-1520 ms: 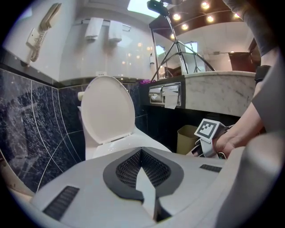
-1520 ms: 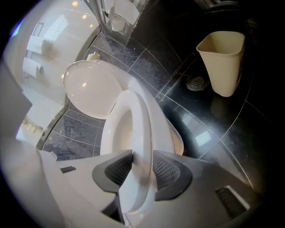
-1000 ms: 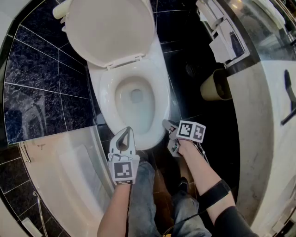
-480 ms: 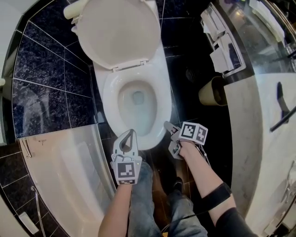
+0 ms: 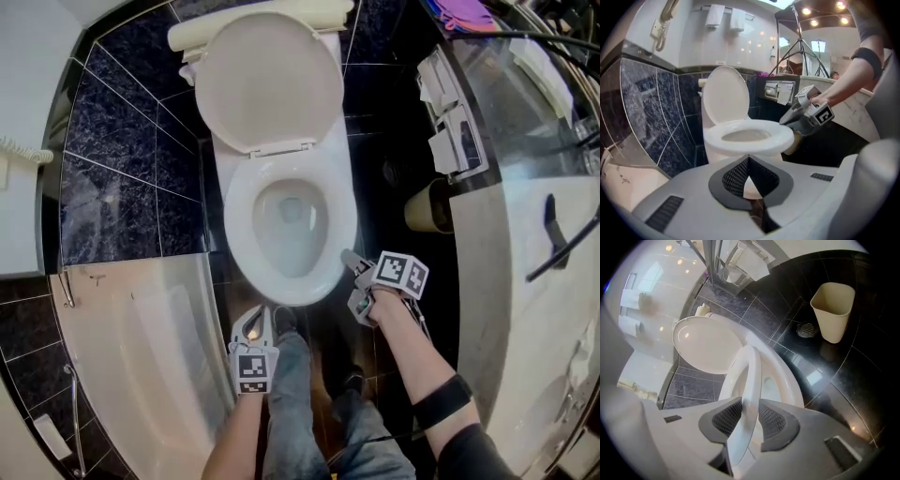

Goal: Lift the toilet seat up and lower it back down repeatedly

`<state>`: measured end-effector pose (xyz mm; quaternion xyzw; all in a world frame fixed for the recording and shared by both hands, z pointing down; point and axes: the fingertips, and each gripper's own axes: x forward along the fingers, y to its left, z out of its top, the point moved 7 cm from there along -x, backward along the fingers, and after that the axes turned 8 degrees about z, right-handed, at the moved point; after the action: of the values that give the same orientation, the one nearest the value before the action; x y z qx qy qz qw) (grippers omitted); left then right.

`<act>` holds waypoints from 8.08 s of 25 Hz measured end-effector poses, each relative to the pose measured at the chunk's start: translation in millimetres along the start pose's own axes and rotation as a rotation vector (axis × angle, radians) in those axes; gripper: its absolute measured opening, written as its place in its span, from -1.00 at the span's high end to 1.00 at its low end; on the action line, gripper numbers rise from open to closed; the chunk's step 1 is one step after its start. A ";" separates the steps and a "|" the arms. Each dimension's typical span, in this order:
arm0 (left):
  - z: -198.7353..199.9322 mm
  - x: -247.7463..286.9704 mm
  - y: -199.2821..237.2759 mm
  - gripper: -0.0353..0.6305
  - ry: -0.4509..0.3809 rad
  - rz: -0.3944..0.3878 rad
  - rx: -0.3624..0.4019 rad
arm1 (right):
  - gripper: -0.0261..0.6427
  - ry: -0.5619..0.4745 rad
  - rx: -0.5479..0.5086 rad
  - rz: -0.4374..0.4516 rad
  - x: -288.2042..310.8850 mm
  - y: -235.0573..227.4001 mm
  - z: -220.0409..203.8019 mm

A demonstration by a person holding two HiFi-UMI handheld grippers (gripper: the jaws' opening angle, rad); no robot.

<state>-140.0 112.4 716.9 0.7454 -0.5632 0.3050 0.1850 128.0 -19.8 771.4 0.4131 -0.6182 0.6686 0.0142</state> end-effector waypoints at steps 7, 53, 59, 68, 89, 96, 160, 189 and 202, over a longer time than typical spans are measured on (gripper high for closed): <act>-23.7 29.2 -28.5 0.93 0.090 -0.078 -0.033 | 0.52 -0.006 0.002 0.017 -4.5 13.9 4.4; 329.1 87.2 96.1 0.93 -0.209 -0.095 -0.031 | 0.87 -0.256 -1.027 -0.131 -58.9 303.2 121.0; 369.8 127.6 127.2 0.93 -0.247 -0.055 -0.038 | 0.87 -0.263 -1.071 -0.116 -40.7 333.6 137.1; 419.2 174.0 154.0 0.93 -0.230 -0.064 -0.030 | 0.87 -0.248 -1.113 -0.096 -10.1 367.6 150.1; 418.8 108.1 149.7 0.93 -0.253 -0.042 -0.030 | 0.87 -0.195 -1.167 -0.093 -27.3 377.5 131.8; 402.4 -20.3 109.2 0.93 -0.259 -0.004 -0.048 | 0.87 -0.178 -1.188 -0.056 -98.6 387.1 92.0; 379.6 -13.3 112.7 0.93 -0.266 -0.043 -0.029 | 0.39 -0.014 -1.638 -0.167 -23.4 422.4 151.3; 381.7 136.7 162.7 0.93 -0.247 -0.103 -0.049 | 0.61 0.199 -2.220 -0.408 152.6 461.9 256.5; 365.9 120.3 141.9 0.93 -0.229 -0.077 -0.075 | 0.63 0.149 -2.261 -0.389 115.0 454.0 214.6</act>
<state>-163.4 -243.9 514.2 0.7891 -0.5624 0.1893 0.1587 -73.4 -363.1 444.4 0.2122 -0.7881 -0.2590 0.5165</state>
